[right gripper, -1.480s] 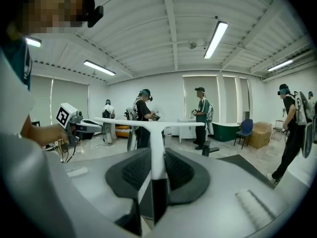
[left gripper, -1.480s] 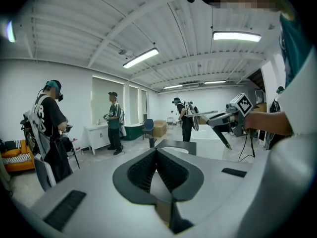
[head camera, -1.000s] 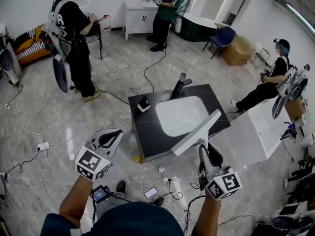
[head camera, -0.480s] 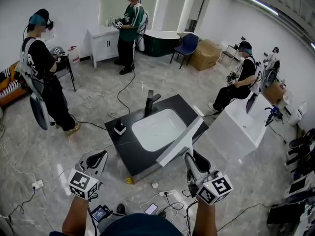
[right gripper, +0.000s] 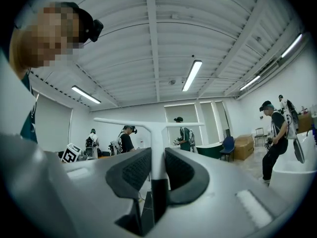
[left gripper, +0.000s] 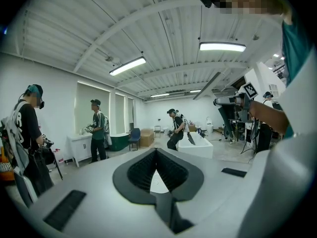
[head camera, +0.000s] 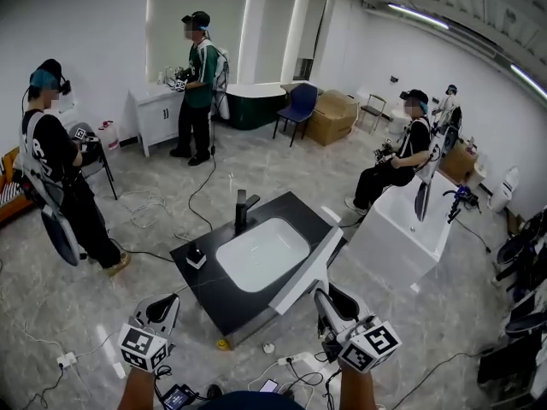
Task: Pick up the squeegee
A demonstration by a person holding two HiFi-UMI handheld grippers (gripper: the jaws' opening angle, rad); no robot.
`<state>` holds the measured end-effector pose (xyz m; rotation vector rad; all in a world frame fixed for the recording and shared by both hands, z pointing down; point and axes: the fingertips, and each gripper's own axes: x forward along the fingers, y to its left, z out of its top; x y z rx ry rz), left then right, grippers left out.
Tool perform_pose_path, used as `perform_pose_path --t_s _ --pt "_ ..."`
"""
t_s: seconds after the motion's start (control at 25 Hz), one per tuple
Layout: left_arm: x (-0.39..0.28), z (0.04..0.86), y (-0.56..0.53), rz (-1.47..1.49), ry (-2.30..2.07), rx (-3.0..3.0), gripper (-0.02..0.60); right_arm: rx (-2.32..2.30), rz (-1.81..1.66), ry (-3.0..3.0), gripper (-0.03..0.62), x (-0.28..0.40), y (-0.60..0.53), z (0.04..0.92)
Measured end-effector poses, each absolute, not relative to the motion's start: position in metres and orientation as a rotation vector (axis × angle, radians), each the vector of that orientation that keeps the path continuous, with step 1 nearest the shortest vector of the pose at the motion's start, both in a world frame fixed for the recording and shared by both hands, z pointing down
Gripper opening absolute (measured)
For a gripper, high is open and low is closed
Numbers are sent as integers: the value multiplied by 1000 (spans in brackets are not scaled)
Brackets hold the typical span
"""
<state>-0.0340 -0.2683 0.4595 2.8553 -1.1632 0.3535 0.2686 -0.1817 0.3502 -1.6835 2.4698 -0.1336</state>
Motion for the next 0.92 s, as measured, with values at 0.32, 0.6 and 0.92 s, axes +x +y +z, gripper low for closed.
perform_pose_path --t_s 0.32,0.6,0.92 --pt "-32 466 -279 352 -1154 2850 6 -1716 -174 2447 95 278 -187 363" --pt "-28 474 -282 357 -1135 2842 6 -1736 -200 2444 95 282 -190 373" --pt "-27 484 -292 368 -1118 2832 6 -1752 -231 2451 95 281 -203 384"
